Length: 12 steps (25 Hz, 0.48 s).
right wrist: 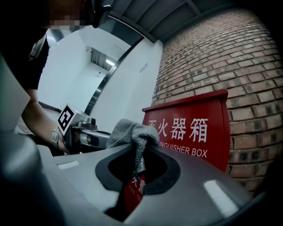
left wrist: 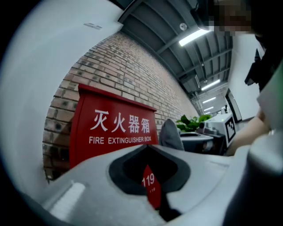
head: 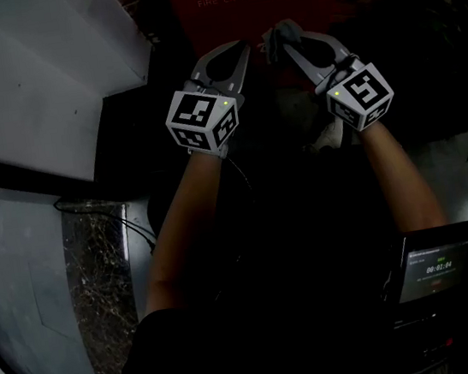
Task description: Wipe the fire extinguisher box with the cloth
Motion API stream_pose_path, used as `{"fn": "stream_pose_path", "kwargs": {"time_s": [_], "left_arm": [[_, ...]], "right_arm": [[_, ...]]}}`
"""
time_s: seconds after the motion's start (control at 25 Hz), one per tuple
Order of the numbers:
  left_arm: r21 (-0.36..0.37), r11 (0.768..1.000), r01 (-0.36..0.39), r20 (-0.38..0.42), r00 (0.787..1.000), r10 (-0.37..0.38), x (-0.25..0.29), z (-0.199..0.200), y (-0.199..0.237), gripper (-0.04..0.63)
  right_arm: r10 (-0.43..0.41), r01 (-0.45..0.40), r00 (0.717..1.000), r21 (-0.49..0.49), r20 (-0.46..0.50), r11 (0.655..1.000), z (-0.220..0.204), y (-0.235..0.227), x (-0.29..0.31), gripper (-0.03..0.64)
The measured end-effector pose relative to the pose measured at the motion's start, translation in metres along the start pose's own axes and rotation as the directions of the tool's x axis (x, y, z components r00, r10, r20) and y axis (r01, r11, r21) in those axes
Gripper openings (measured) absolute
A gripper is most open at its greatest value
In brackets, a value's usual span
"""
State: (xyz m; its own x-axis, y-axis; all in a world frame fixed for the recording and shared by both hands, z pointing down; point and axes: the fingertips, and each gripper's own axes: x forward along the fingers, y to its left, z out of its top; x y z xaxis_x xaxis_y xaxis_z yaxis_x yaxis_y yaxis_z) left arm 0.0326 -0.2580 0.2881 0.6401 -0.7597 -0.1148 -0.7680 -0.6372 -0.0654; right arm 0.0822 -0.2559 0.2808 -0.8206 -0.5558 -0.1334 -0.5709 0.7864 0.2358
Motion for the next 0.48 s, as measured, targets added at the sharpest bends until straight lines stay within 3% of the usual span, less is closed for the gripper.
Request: {"fn": "stream_pose_path", "kwargs": {"time_s": [0.2,0.28,0.4,0.48], "left_arm": [[-0.027,1.000,-0.006,-0.014,1.000,0.006,0.002,-0.041,0.015,0.003],[-0.005,1.000,0.000,-0.008,1.000,0.000,0.004,-0.052,0.015,0.003],[0.047,0.998,0.035,-0.025,0.999,-0.034,0.005,-0.065,0.008,0.003],[0.036,0.998,0.061,-0.017,0.998,-0.060,0.004,-0.068,0.006,0.003]], "right_arm": [[0.011,-0.012,1.000,0.058,0.023,0.998,-0.039,0.008,0.005,0.031],[0.000,-0.003,1.000,0.106,0.030,0.994,-0.058,0.008,0.005,0.031],[-0.002,0.002,1.000,0.102,-0.007,0.995,-0.075,0.016,0.007,0.031],[0.013,-0.011,1.000,0.110,-0.020,0.994,-0.077,0.023,0.009,0.031]]}}
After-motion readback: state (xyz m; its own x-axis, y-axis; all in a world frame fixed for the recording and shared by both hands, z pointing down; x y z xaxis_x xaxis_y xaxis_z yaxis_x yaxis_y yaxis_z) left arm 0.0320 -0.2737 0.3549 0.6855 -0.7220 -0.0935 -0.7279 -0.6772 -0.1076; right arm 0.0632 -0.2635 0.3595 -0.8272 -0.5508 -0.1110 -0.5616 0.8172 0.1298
